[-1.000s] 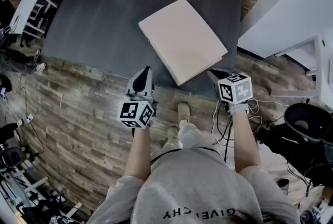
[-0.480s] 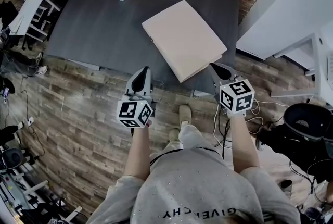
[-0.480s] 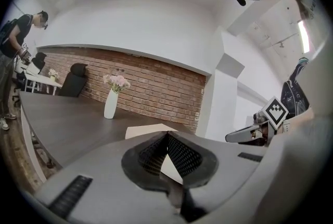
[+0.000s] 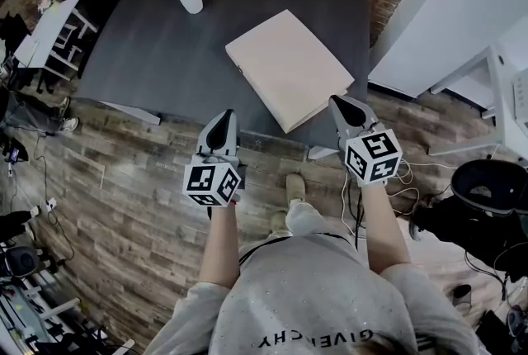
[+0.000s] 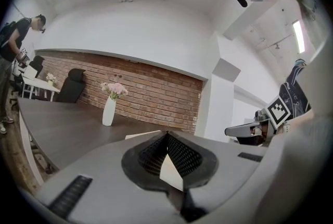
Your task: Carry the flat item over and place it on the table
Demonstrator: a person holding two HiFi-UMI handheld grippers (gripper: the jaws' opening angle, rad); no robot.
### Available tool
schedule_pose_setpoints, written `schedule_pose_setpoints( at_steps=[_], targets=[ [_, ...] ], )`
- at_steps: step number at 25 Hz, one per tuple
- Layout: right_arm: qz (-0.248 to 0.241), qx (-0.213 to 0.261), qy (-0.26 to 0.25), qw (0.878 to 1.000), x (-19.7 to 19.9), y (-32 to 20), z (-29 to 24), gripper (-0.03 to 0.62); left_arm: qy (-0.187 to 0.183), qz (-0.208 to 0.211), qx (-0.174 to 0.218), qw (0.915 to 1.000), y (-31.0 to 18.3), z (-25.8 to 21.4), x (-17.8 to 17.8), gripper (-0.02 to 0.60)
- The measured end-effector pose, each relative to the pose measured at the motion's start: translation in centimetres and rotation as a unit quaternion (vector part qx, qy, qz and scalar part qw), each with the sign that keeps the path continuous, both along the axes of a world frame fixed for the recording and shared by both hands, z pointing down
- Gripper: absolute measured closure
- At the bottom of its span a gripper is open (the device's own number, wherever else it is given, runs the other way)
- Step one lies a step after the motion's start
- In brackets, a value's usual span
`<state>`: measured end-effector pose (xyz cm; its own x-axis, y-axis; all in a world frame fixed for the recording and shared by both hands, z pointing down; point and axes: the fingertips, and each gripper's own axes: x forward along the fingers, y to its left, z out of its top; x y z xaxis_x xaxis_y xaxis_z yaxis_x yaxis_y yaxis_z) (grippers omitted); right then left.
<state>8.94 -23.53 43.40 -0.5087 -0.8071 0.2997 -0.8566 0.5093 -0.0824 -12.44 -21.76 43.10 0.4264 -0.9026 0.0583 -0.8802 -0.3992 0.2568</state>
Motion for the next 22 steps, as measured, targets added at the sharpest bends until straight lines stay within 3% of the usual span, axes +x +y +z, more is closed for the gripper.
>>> schedule_pose_setpoints(
  at_steps=[22],
  targets=[
    [0.017, 0.079, -0.031, 0.996, 0.2, 2.3, -4.6, 0.594, 0.001, -0.007, 0.028, 0.9996, 2.6, -3.5, -0.5, 0.583]
  ],
)
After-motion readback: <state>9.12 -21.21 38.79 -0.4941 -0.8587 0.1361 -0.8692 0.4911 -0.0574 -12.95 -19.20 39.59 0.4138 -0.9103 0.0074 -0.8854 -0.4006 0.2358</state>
